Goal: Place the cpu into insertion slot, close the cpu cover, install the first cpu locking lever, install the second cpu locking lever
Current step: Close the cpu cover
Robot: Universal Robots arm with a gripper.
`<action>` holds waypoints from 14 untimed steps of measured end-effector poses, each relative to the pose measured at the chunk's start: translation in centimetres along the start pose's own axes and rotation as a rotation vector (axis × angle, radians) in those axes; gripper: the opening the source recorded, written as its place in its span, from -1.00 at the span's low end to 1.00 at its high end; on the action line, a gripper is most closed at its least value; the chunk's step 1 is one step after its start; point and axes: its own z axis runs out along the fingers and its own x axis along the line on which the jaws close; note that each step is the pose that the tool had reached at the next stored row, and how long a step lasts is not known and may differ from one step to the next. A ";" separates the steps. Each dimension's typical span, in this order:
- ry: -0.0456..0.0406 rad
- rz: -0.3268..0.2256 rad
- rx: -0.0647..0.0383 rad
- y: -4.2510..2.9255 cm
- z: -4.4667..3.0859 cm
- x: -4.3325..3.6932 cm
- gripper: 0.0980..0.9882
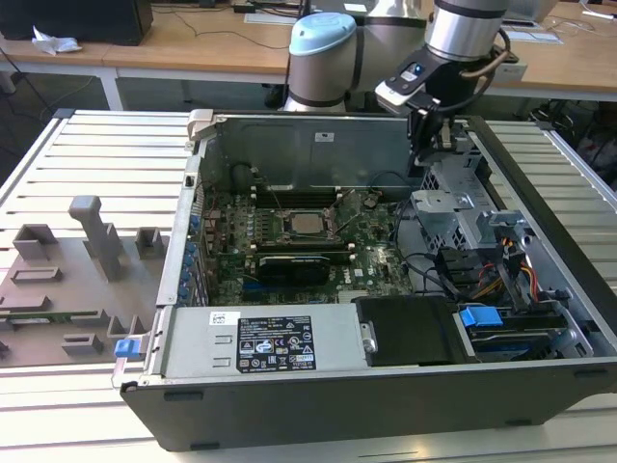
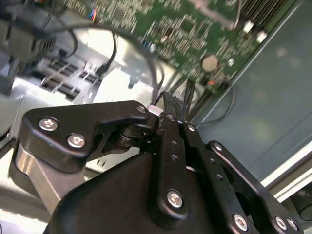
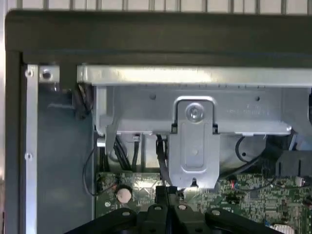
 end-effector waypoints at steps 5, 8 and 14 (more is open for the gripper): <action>-0.0002 0.000 0.000 -2.79 0.61 0.03 -0.98; -0.0001 0.000 0.000 -3.76 1.14 0.04 -0.98; -0.0002 0.000 0.000 -4.77 2.86 0.06 -0.98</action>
